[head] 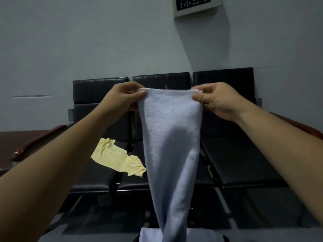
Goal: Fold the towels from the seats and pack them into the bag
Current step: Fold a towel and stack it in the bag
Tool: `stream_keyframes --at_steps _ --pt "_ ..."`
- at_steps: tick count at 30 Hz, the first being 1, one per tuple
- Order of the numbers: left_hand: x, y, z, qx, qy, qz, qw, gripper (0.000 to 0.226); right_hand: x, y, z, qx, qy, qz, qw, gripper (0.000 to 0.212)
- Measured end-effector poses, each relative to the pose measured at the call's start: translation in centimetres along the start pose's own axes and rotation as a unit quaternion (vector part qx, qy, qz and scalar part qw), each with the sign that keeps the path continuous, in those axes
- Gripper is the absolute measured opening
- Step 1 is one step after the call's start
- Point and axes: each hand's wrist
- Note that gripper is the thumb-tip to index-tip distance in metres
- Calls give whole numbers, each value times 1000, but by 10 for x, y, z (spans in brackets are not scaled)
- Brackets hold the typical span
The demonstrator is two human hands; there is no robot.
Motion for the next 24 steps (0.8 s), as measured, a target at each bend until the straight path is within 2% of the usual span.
stream_keyframes --at_steps 2,3,5,7,11,12,14,16,18,20,22,24 --pt "-7 0 0 7 -14 -13 1000 8 2 -2 2 -5 106 3 994 15" --pt "-11 1 -1 11 -8 -19 1000 8 3 -3 3 -7 98 4 995 12" --pt "-19 4 0 22 25 -32 999 11 5 0 6 -21 -21 9 1000 8" --pt "-24 7 6 34 59 -45 997 14 6 3 14 -41 -146 21 988 6" --pt "-41 10 21 78 155 -82 981 24 7 1 34 -31 -224 33 974 10" --pt "-46 14 26 57 203 -95 973 33 4 -1 38 -21 -243 39 969 10" --pt "-62 26 39 -36 256 -121 958 51 0 -5 43 -8 -284 46 958 9" --pt "-77 44 57 -125 186 -160 961 39 -2 -9 46 -14 -305 48 951 10" --pt "-94 58 72 -179 123 -198 956 30 -3 -11 47 -18 -301 54 952 10" --pt "-105 70 79 -189 133 -243 942 39 -1 -12 42 3 -284 70 956 10" --pt "-108 78 80 -160 164 -278 933 43 6 -13 33 52 -246 93 963 10" --pt "-108 80 78 -118 219 -294 923 45 20 -14 25 84 -186 138 969 26"
Point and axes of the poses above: each hand's wrist, its own y-axis away from the middle knuckle, its own z-axis out of the palm, x = y × z, and after that the axes turned 1 degree about x, right-handed
